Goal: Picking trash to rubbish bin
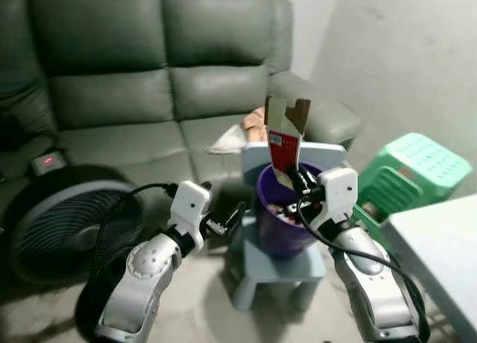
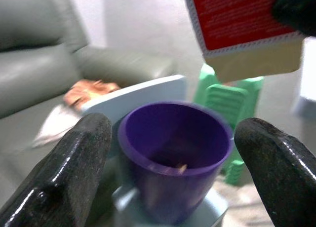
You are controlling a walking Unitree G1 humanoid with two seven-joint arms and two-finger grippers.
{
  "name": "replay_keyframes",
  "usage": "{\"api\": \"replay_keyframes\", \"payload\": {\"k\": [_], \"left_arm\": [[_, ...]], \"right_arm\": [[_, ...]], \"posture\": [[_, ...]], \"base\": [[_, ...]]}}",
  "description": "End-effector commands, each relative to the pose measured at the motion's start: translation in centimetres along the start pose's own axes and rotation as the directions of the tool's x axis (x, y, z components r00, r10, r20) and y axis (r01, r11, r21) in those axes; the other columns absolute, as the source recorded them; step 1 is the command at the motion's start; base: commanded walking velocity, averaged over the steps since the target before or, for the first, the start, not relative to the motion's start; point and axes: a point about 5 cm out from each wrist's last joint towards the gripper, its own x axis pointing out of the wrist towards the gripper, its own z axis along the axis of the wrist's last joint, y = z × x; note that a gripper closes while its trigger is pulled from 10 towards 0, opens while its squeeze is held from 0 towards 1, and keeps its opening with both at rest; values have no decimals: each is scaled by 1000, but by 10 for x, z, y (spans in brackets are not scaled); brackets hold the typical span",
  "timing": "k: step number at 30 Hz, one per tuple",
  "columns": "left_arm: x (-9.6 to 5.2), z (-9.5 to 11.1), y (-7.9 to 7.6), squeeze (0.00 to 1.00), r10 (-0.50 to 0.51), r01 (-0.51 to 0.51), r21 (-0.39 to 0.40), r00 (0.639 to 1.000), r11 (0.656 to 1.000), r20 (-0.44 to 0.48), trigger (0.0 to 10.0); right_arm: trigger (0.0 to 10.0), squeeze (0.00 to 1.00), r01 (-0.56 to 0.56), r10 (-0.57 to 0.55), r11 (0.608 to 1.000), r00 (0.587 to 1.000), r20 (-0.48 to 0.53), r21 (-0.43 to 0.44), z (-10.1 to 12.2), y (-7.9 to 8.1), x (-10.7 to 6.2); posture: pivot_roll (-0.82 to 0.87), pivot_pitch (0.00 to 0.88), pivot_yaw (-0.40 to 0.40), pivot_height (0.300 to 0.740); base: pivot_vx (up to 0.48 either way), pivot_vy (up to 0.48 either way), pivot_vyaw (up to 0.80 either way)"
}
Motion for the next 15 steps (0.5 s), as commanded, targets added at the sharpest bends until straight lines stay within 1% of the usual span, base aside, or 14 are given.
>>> {"api": "replay_keyframes", "payload": {"k": [1, 13, 15], "left_arm": [[3, 4, -7, 0, -29, 29, -4, 999, 1000, 14, 10000], [5, 6, -7, 0, -23, 23, 4, 1000, 1000, 19, 10000], [5, 8, -7, 0, -8, 7, 24, 999, 1000, 32, 10000]], "right_arm": [[10000, 0, 18, -18, 1000, 1000, -12, -4, -1, -7, -2], [10000, 0, 6, -7, 1000, 1000, -17, -7, -2, -7, -1], [10000, 0, -5, 4, 1000, 1000, -30, -8, -3, -7, -1]], "posture": [[31, 0, -122, 740], [35, 0, -126, 740], [36, 0, -129, 740]], "base": [[420, 0, 0], [418, 0, 0], [0, 0, 0]]}}
